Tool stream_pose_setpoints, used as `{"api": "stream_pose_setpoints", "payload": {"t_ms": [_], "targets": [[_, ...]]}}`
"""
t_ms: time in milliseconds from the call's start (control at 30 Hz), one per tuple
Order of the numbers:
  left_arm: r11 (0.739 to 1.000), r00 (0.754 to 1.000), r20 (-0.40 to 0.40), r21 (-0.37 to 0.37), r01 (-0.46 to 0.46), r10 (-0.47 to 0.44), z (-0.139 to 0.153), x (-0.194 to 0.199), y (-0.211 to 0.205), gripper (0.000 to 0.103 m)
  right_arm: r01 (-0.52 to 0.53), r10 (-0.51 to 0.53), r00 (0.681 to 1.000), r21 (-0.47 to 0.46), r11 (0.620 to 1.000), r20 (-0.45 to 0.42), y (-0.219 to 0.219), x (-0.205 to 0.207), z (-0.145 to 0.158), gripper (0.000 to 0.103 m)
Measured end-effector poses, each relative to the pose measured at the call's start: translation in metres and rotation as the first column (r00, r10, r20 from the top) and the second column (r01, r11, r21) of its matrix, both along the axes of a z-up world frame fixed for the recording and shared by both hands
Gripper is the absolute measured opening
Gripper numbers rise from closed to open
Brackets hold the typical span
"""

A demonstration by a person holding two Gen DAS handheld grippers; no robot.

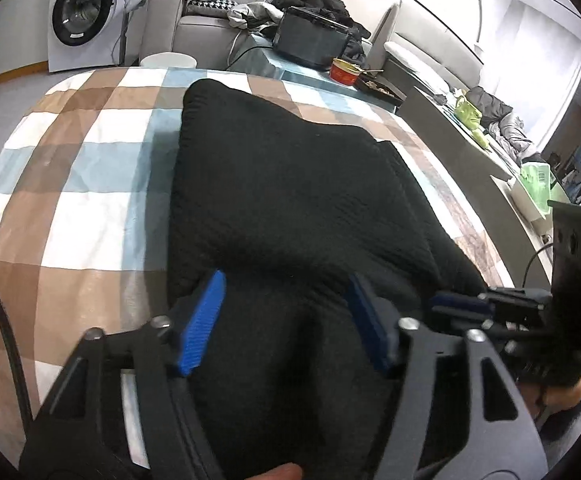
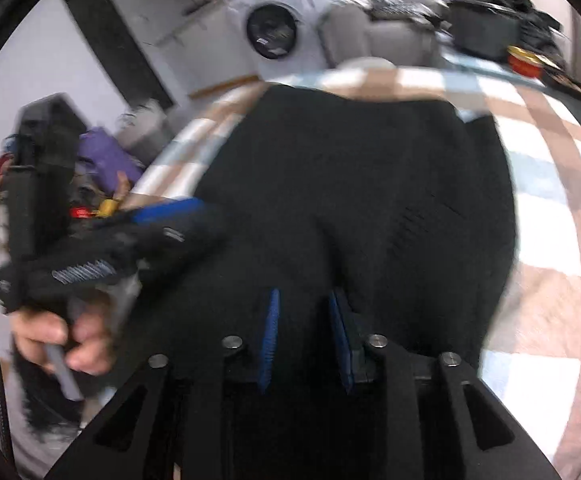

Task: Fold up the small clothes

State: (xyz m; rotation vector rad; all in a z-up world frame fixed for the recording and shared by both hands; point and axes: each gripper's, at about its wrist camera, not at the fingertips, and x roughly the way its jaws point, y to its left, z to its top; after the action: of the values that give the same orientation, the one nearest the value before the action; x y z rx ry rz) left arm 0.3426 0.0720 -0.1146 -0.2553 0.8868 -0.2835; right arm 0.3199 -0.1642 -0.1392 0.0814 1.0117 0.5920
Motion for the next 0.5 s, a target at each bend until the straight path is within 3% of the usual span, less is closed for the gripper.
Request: {"api": "stream_pose_setpoints", "payload": {"t_ms": [167, 233, 300, 367, 467, 500], "targets": [[0.999, 1.000, -0.001, 0.049, -0.019, 0.019, 0.003, -0.008, -0.001, 0.056, 0.049, -0.048, 0.998, -0.051, 0.997, 0.029, -0.012, -0.008, 0.007, 0.022], [0.998, 0.999, 0.036, 0.055, -0.016, 0.014, 0.016, -0.015, -0.006, 0.056, 0.036, -0.034, 0.998, -0.044, 0.998, 0.047, -0.014, -0.013, 0.013, 0.023], [0.997, 0.997, 0.076, 0.079, 0.003, -0.009, 0.024, -0.013, -0.013, 0.063, 0.020, -0.018, 0.998, -0.025, 0.999, 0.060, -0.015, -0.018, 0.017, 0.028], [0.995, 0.999, 0.048, 0.098, 0.005, -0.009, 0.019, 0.002, -0.018, 0.065, 0.011, -0.009, 0.998, -0.029, 1.000, 0.056, -0.015, -0.020, 0.015, 0.033], [0.992, 0.999, -0.018, 0.121, -0.024, 0.027, 0.002, 0.015, -0.017, 0.064, 0.025, -0.022, 0.999, -0.074, 0.997, 0.032, -0.017, -0.022, 0.006, 0.033], [0.993, 1.000, 0.001, 0.118, -0.027, 0.027, 0.004, 0.011, -0.015, 0.064, 0.037, -0.035, 0.999, -0.079, 0.996, 0.032, -0.021, -0.025, 0.005, 0.033]]}}
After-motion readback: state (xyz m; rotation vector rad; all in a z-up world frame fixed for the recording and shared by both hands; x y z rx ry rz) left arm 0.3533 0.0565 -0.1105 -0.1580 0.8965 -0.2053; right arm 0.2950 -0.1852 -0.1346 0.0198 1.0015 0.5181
